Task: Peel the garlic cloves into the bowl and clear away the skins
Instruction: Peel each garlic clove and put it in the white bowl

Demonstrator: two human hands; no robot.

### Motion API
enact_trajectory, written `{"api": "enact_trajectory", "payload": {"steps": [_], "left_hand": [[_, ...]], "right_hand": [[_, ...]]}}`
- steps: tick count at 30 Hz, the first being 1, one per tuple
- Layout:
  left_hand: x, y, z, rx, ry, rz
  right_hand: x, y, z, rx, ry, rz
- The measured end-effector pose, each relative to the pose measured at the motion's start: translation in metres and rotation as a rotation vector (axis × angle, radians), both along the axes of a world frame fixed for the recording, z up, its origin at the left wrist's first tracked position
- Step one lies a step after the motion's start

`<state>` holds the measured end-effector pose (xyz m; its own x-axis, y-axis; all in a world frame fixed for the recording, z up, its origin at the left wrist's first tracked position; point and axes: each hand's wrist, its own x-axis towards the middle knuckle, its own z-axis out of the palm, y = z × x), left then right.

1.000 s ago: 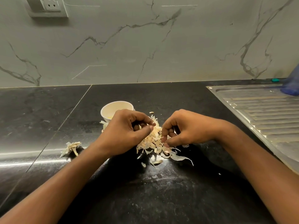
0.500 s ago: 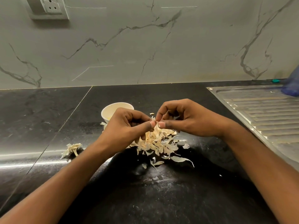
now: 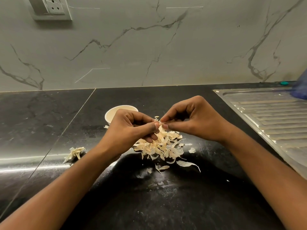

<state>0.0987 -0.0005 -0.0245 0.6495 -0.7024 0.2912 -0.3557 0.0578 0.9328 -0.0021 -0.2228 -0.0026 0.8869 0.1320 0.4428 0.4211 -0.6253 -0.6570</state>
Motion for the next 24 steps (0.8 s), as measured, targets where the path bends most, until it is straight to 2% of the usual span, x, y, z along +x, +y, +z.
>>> {"api": "enact_trajectory", "payload": {"steps": [13, 24], "left_hand": [[-0.002, -0.001, 0.002, -0.03, -0.001, 0.065], [-0.007, -0.005, 0.003, -0.197, 0.271, 0.063]], "right_hand": [[0.003, 0.016, -0.008, 0.013, -0.147, -0.075], [0.008, 0.02, -0.012, 0.247, -0.18, -0.063]]}}
